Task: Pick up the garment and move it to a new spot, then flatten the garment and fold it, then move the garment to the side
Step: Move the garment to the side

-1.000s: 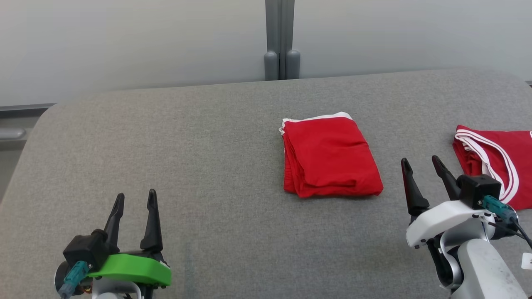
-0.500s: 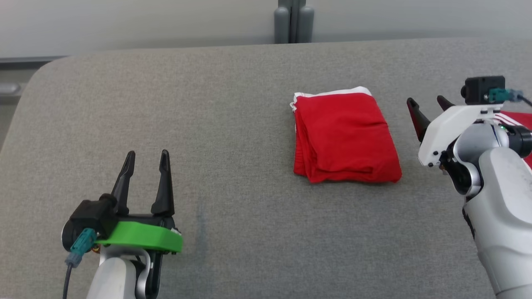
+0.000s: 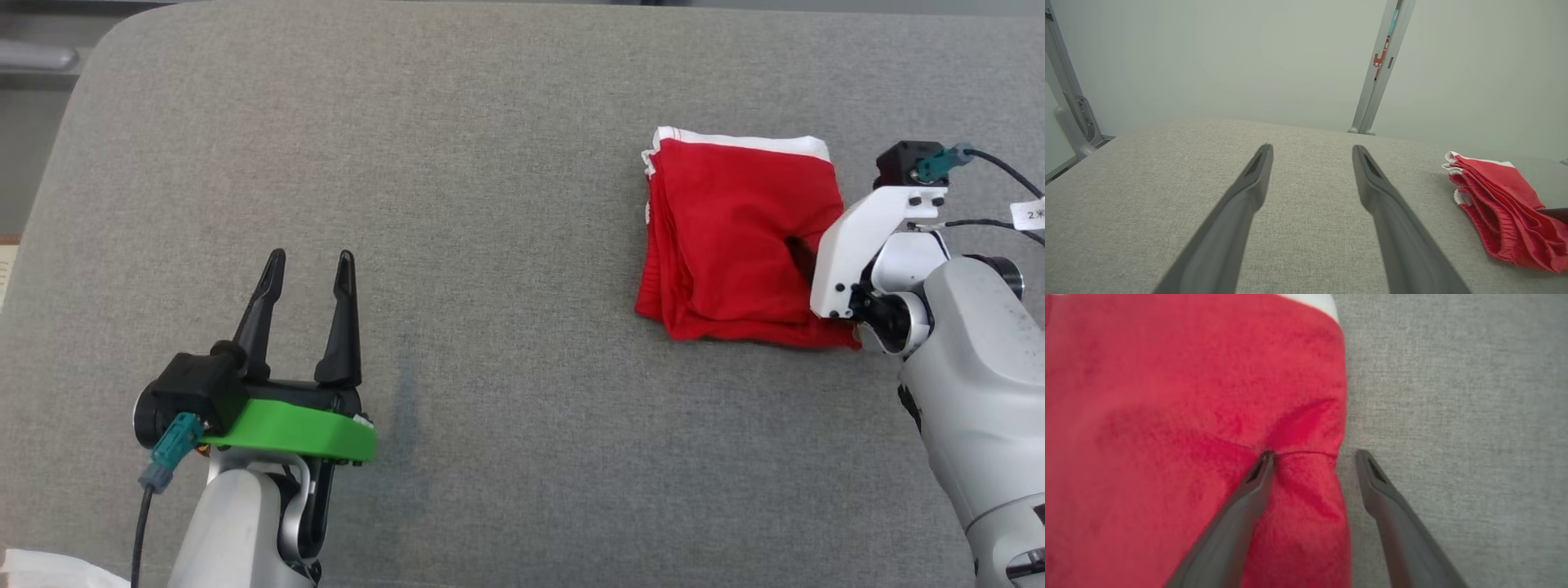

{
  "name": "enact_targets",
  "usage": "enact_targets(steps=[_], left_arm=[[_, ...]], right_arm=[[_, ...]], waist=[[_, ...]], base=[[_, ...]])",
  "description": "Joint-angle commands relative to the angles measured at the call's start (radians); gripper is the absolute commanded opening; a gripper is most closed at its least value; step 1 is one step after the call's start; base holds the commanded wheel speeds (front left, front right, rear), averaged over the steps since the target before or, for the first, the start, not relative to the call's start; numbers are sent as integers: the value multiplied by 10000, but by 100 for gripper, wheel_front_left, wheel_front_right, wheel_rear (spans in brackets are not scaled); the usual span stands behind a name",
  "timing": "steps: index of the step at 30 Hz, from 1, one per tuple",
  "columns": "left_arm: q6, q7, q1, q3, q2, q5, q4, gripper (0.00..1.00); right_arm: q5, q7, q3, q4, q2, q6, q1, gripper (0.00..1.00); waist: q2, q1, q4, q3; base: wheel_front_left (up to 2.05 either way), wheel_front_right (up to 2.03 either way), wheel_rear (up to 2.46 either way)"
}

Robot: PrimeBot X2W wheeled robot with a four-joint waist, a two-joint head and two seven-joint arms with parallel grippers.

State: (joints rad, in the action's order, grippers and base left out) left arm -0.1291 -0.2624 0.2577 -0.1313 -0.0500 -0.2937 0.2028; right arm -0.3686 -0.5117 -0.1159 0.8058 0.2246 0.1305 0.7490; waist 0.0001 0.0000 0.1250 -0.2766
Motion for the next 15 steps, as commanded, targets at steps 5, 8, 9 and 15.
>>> enact_targets(steps=[5,8,9,15], left_arm=[[-17,-25,31,135,-24,54,2,100],[-17,-25,-82,241,-24,111,24,100],[-17,-24,-132,282,-22,110,25,100],[-17,-24,-347,605,-34,174,-14,100]], right_arm=[[-625,-449,-1141,270,-36,13,-280,0],[-740,-111,-1615,-15,391,-1,-64,0],[-830,10,-1761,-121,528,-10,79,0],[-1071,211,-2718,-830,1376,-8,714,0]], waist=[[-1,0,-72,95],[-1,0,-288,293],[-1,0,-393,379],[-1,0,-1058,693]], base=[[0,0,0],[0,0,0],[0,0,0],[0,0,0]])
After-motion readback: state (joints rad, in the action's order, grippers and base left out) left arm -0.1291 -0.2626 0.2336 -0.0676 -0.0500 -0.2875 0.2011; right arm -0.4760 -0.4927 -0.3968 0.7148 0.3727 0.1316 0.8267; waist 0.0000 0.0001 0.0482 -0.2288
